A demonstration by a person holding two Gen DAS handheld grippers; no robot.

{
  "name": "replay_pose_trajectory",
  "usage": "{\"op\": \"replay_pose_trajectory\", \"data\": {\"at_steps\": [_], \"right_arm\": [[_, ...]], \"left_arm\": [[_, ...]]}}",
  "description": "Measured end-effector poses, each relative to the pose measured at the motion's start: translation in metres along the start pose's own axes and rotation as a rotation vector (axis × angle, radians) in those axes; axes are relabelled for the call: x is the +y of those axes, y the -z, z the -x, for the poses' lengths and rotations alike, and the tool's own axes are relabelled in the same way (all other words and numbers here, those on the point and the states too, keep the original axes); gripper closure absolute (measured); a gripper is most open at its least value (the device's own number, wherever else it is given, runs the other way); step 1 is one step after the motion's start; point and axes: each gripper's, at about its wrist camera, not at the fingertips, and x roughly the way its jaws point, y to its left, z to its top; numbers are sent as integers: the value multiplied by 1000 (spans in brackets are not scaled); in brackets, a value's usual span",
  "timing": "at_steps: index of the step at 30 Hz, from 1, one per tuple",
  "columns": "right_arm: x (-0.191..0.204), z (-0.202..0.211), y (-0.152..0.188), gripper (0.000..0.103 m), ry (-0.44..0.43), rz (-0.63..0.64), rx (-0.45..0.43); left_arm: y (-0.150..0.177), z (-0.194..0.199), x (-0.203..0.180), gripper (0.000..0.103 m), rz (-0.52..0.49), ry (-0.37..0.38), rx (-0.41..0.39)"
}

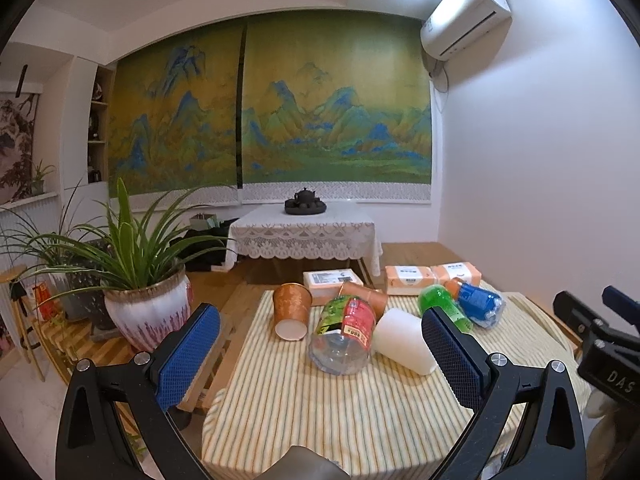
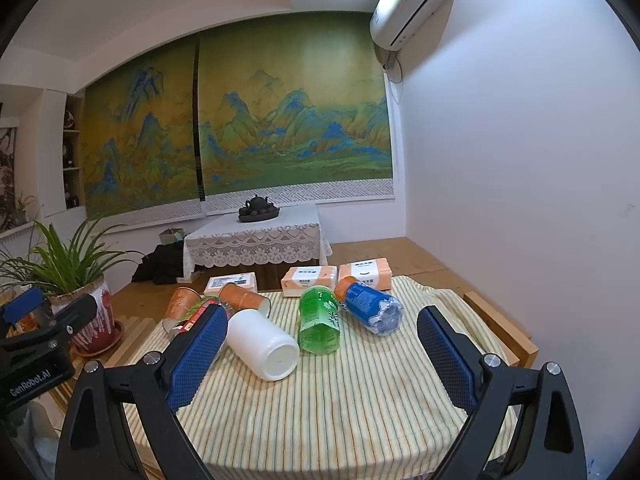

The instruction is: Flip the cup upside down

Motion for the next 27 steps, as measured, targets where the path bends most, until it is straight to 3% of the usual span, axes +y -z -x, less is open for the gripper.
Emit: {"op": "replay_pose_trajectory", "data": {"at_steps": [27], "right_arm": [[-3,-11,9,8,-2,19,41]], "left_arm": [[9,-7,-4,1,12,16,31]]}}
